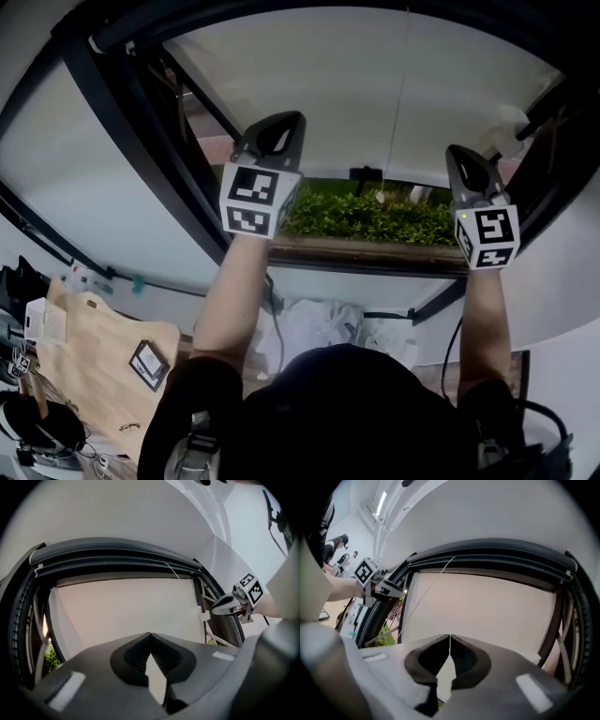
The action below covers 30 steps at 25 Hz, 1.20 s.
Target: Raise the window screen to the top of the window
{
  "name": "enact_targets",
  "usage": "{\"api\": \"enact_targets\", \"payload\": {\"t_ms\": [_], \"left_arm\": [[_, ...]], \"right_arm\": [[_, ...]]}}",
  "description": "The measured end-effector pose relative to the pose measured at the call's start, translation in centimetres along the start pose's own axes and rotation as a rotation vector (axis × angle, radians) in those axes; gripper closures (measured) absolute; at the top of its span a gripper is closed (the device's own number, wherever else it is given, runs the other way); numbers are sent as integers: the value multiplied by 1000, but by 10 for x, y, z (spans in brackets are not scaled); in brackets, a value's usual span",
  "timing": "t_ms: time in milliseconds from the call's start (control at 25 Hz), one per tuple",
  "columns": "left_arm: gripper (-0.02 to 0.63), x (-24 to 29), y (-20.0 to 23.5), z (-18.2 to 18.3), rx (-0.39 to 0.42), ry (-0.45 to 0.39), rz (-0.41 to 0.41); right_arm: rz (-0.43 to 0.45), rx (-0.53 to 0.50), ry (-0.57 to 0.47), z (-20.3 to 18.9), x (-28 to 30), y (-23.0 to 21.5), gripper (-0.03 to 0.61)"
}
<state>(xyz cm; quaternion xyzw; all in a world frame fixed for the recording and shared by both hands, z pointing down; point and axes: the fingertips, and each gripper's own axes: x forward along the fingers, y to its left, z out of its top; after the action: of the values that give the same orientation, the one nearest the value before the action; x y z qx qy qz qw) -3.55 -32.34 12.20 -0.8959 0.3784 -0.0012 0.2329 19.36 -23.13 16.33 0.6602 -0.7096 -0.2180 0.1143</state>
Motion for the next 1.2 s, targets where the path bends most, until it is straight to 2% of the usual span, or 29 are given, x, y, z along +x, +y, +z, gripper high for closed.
{"api": "enact_targets", "payload": {"t_ms": [240,440,800,1000,1200], "left_arm": [[607,-12,-10,-50,-131,41,9],[607,-29,-12,-89,-168,79,63],[607,-43,-46,-150,-223,127,70],[607,-51,-55,-193,-197,178,88],[607,-60,-68,-218,-227,194,82]], "right_arm": [[28,135,19,-34,-5,18,574],[32,261,64,-70,-11,30,575],[-58,322,83,-121,-25,40,577],[-45,335,141,-158,-27,55,577],[-43,374,182,-196,-37,63,578]]}}
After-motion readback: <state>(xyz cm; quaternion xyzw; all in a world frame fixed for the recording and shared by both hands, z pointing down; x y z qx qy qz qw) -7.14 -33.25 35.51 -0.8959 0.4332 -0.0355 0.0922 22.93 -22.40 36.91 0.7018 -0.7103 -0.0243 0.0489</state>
